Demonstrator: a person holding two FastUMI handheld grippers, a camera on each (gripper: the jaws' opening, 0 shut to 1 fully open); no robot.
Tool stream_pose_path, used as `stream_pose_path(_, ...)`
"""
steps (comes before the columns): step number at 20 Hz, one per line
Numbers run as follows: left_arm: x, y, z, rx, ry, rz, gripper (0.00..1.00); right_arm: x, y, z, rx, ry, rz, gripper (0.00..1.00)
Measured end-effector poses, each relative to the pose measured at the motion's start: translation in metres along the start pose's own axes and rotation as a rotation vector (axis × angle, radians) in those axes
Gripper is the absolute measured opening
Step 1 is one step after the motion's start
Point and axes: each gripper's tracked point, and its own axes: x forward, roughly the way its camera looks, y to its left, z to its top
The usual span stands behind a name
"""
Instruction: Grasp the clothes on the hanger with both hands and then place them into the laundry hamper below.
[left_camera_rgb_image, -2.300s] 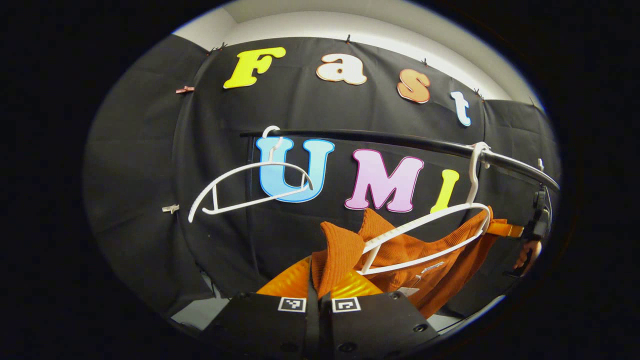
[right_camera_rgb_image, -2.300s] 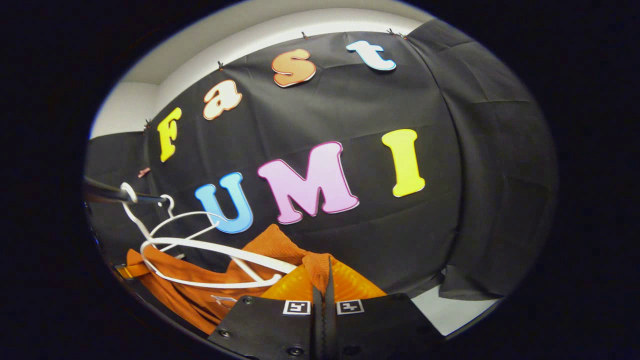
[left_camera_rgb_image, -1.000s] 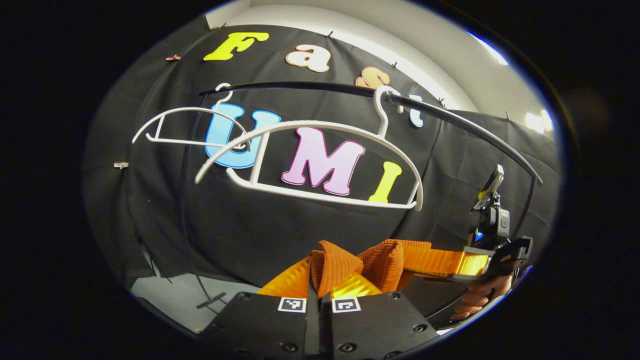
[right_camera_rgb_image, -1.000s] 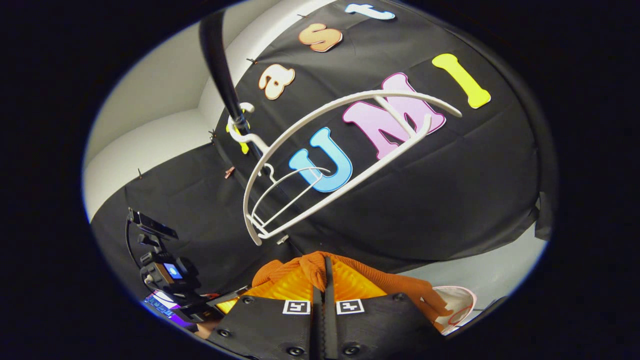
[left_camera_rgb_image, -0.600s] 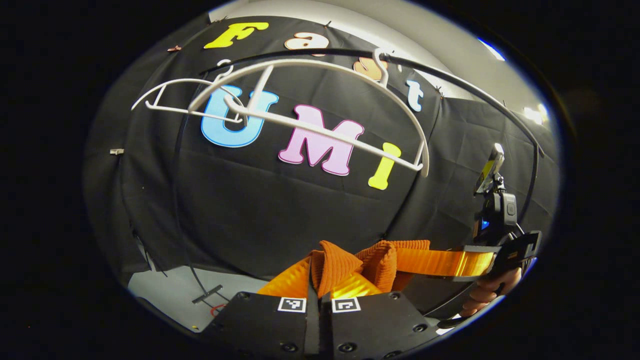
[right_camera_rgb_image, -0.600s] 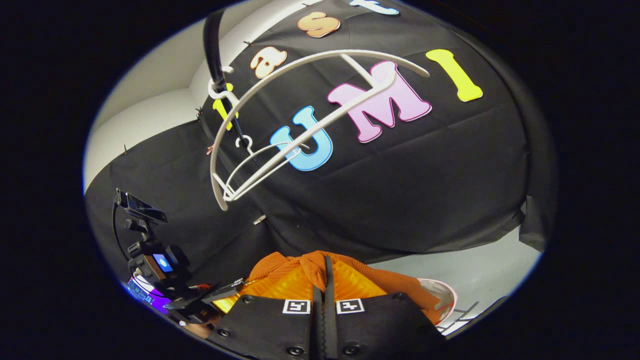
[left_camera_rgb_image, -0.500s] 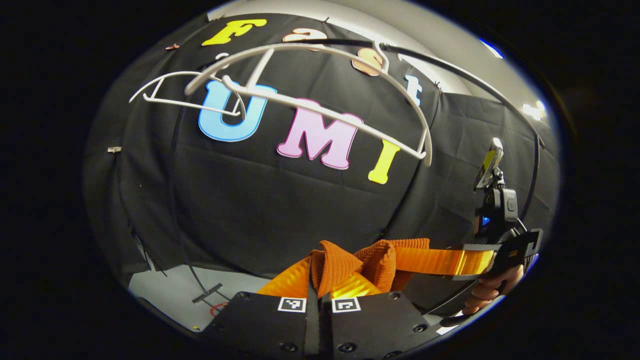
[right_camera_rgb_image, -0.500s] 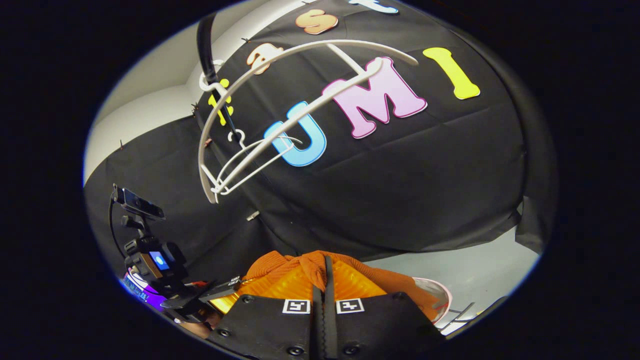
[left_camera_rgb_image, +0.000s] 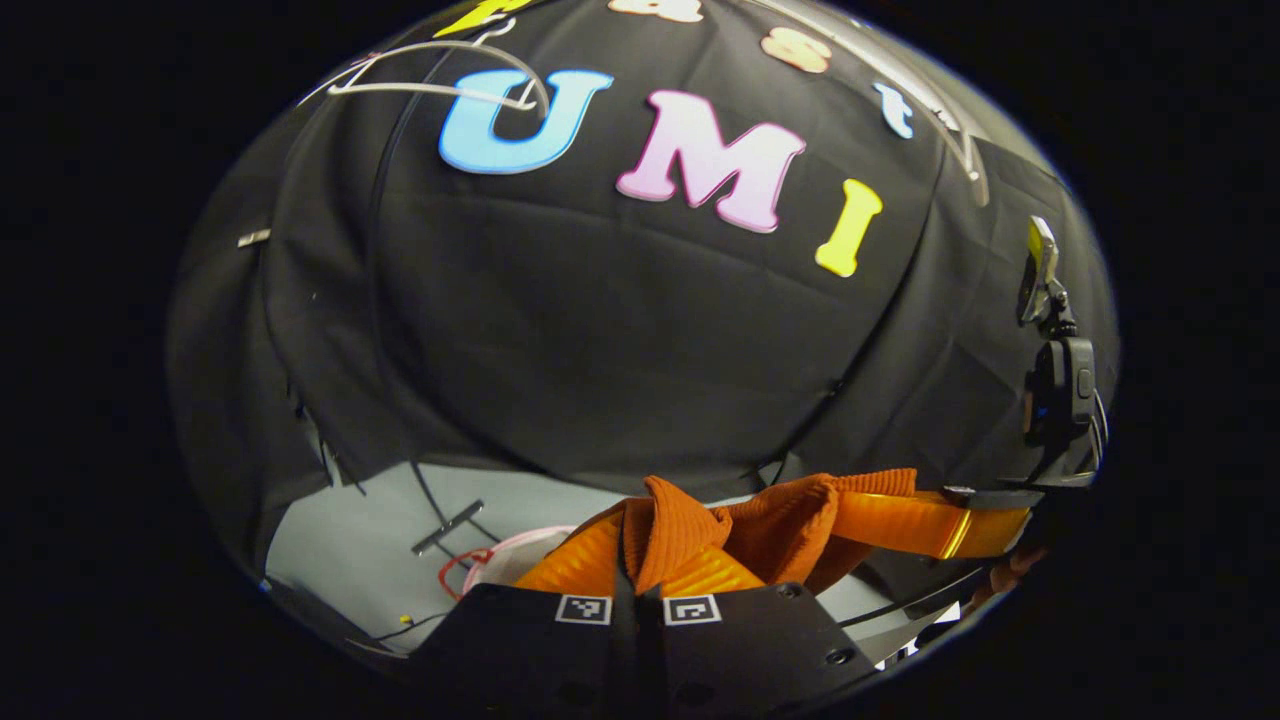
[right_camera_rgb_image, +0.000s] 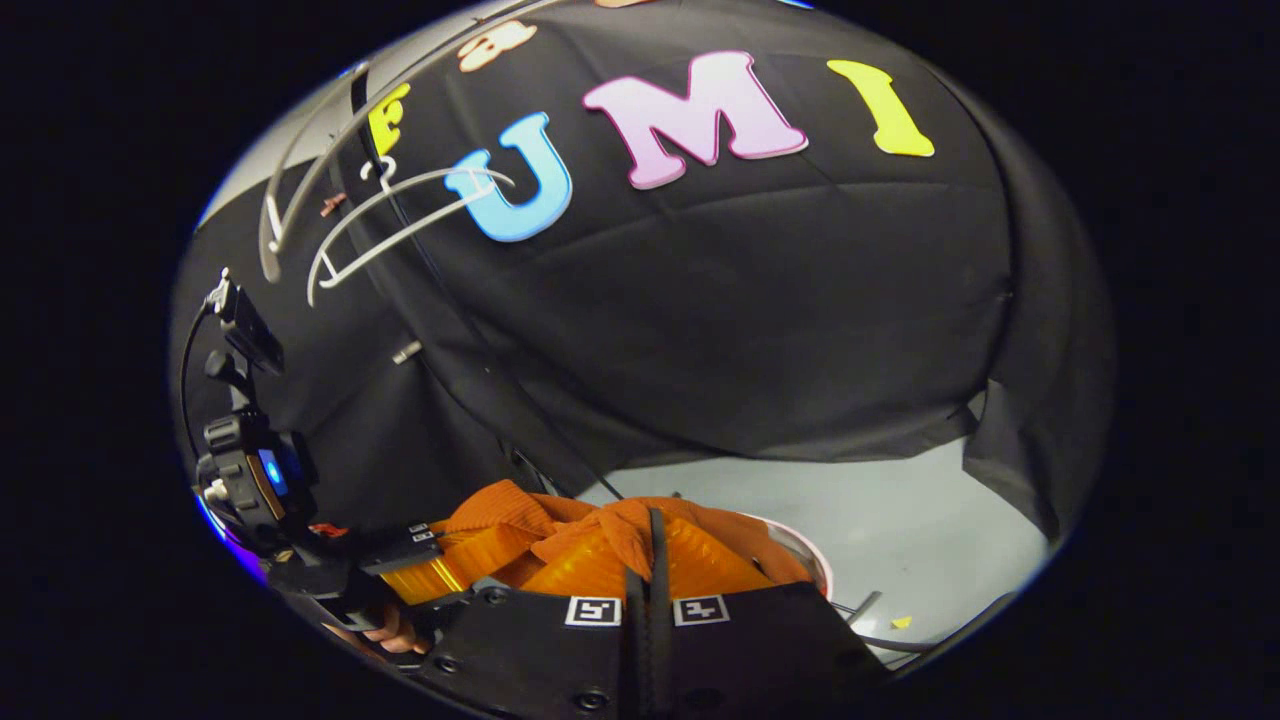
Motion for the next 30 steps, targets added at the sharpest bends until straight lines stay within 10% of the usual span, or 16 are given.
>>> stream_pose_path(14,0.053,0.048,-0.146,0.087,0.405,0.135,0.05,0.055,-0.07,-0.132,-0.036,0.331,-0.178,0.08)
stream_pose_path(15,0.051,0.045,-0.148,0.077,0.421,0.121,0.09,0.052,-0.071,-0.133,-0.032,0.331,-0.189,0.13)
stream_pose_path(16,0.053,0.043,-0.152,0.073,0.425,0.116,0.14,0.051,-0.076,-0.131,-0.04,0.332,-0.207,0.42)
stream_pose_path(18,0.055,0.049,-0.157,0.084,0.436,0.133,0.56,0.056,-0.085,-0.131,-0.062,0.329,-0.25,1.0)
stream_pose_path(20,0.055,0.048,-0.154,0.099,0.439,0.148,0.98,0.053,-0.089,-0.14,-0.066,0.354,-0.275,0.97)
stream_pose_path(30,0.01,0.032,-0.112,0.082,0.314,0.105,0.96,0.012,-0.055,-0.119,-0.078,0.253,-0.288,0.99)
